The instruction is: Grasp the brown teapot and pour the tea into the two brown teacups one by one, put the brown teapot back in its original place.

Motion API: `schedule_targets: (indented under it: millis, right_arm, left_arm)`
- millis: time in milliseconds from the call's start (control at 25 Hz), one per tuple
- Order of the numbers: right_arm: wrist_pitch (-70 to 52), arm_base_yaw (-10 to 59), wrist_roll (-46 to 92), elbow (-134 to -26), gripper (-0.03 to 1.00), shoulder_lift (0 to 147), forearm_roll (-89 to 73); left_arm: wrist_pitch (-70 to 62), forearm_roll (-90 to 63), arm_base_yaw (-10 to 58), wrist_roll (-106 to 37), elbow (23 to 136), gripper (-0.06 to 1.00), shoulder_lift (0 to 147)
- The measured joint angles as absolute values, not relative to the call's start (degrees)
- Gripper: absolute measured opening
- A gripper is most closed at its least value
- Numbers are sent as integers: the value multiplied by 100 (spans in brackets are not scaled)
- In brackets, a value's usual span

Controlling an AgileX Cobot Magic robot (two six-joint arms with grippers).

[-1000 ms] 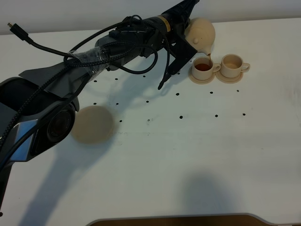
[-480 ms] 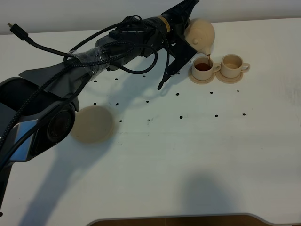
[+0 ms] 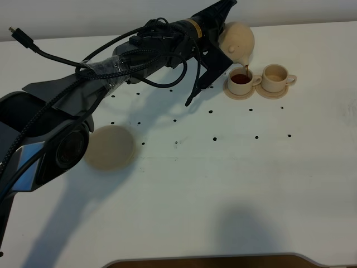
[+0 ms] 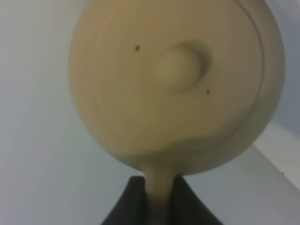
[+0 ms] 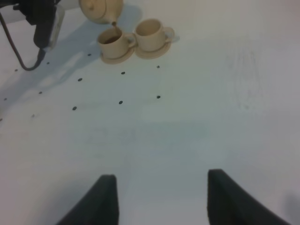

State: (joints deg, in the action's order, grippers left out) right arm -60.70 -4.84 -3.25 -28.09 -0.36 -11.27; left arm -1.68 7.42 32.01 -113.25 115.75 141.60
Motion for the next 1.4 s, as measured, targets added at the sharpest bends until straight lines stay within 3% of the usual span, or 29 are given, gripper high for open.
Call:
schedule_targets:
  millis: [1400]
  right_arm:
    - [-6070, -484, -325, -2809, 45, -36, -1127]
  left_arm:
    - [-198, 366, 3201, -11616, 11575, 14, 14149]
